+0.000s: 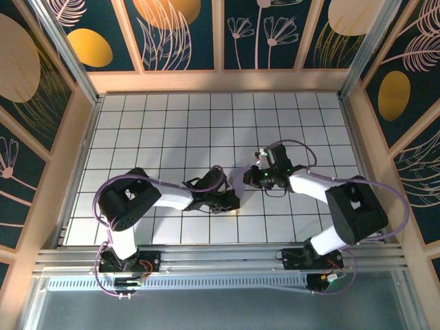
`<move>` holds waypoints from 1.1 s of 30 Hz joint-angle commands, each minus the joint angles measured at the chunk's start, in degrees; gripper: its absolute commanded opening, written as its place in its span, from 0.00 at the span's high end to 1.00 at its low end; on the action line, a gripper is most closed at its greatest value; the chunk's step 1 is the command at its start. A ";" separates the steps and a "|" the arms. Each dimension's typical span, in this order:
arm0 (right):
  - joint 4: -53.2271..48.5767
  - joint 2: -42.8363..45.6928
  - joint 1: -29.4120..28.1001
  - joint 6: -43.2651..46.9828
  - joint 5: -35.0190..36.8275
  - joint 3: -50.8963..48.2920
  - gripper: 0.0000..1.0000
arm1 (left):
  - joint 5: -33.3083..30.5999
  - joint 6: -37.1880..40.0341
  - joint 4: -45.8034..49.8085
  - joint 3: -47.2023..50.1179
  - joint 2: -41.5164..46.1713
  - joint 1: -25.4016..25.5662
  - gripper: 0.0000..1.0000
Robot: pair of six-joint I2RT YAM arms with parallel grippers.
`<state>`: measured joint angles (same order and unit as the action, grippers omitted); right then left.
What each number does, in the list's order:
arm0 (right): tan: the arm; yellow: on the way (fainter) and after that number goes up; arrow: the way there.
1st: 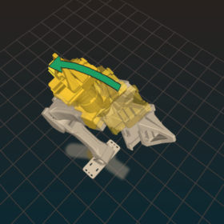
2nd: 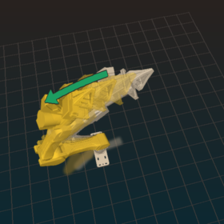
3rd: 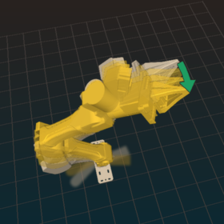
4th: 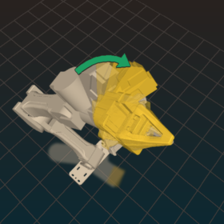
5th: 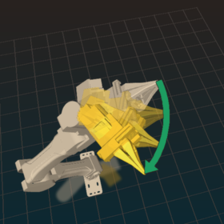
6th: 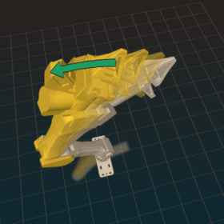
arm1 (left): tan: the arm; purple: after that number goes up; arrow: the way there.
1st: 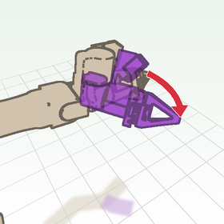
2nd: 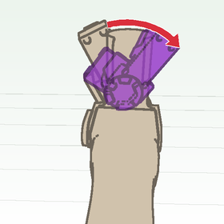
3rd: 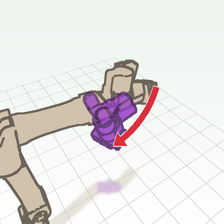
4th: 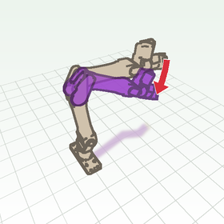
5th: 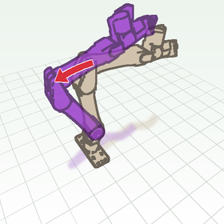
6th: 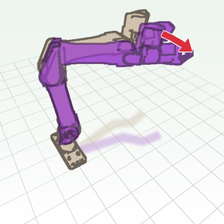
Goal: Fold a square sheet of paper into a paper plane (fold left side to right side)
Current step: Fold the wing for the fifth time at the center of the table.
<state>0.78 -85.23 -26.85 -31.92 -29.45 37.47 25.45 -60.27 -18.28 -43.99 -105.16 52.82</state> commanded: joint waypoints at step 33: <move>6.29 -11.71 -1.69 2.10 -1.26 1.08 1.00 | -3.79 -0.41 8.01 3.37 0.24 0.18 1.00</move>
<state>7.88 -95.33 -30.55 -32.88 -33.76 36.21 23.83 -60.27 -18.20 -43.11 -104.22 52.82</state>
